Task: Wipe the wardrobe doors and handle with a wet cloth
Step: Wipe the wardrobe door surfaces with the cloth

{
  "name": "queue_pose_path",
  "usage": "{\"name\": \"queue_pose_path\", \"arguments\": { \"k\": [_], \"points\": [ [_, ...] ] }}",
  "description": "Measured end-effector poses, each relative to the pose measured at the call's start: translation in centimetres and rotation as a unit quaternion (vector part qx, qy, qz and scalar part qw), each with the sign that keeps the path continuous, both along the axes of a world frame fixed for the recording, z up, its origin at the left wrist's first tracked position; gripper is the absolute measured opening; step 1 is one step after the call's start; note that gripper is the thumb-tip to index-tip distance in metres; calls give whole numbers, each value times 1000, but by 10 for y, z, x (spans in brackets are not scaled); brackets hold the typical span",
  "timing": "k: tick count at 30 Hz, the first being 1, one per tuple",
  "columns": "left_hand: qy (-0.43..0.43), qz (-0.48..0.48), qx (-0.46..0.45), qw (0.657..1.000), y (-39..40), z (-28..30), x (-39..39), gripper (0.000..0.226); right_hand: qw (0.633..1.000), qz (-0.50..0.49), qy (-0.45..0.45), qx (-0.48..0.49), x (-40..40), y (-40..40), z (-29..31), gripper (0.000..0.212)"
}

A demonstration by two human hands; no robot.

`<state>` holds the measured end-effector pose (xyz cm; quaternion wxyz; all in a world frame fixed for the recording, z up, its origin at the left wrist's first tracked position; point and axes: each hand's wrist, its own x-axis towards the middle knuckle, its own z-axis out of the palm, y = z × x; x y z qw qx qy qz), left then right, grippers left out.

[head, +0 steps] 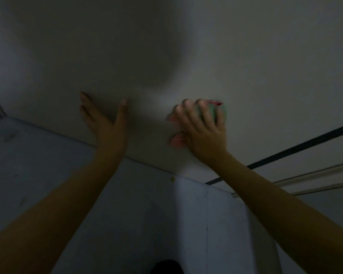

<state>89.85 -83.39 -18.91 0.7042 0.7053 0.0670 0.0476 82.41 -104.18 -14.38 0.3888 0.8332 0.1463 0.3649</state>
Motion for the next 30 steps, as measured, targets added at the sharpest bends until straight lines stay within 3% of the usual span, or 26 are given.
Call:
{"name": "queue_pose_path", "arguments": {
  "k": [2, 5, 8, 10, 12, 13, 14, 15, 17, 21, 25, 27, 30],
  "points": [
    [7, -12, -9, 1000, -5, 0, -5, 88, 993, 17, 107, -54, 5, 4, -28, 56],
    [34, -25, -6, 999, -16, -2, -13, 93, 950, 44, 268, -155, 3, -1, -72, 54],
    [41, -21, -10, 999, -26, 1, -17, 97, 902, 27, 351, -251, -15, -28, -101, 83],
    [46, -19, -17, 999, -29, 1, -20, 98, 912, -43, 323, -248, -30, -45, -118, 83],
    [57, -26, -20, 998, -31, 3, -24, 98, 947, -125, 261, -142, -46, -54, -114, 62],
    [59, -24, -19, 998, -33, 3, -26, 98, 956, -125, 246, -105, -50, -63, -111, 56],
    [59, -24, -16, 998, -34, 4, -27, 99, 942, -127, 287, -122, -51, -68, -101, 52],
    [59, -22, -14, 998, -36, 5, -28, 100, 939, -70, 318, -114, -54, -71, -84, 50],
    [65, -33, -16, 997, -40, 10, -30, 103, 949, -60, 294, -101, -69, -82, -54, 52],
    [82, -28, -24, 996, -43, 16, -30, 102, 997, -16, 61, -40, -66, -80, 18, 63],
    [94, -29, -35, 995, -40, 27, -26, 97, 994, -13, -77, 71, -25, -35, 61, 68],
    [97, -24, -45, 994, -37, 32, -24, 96, 996, -1, -65, 59, -5, -13, 46, 70],
    [75, -12, -56, 996, -29, 36, -20, 95, 997, 31, 49, -47, 10, 7, 10, 73]
  ]
}}
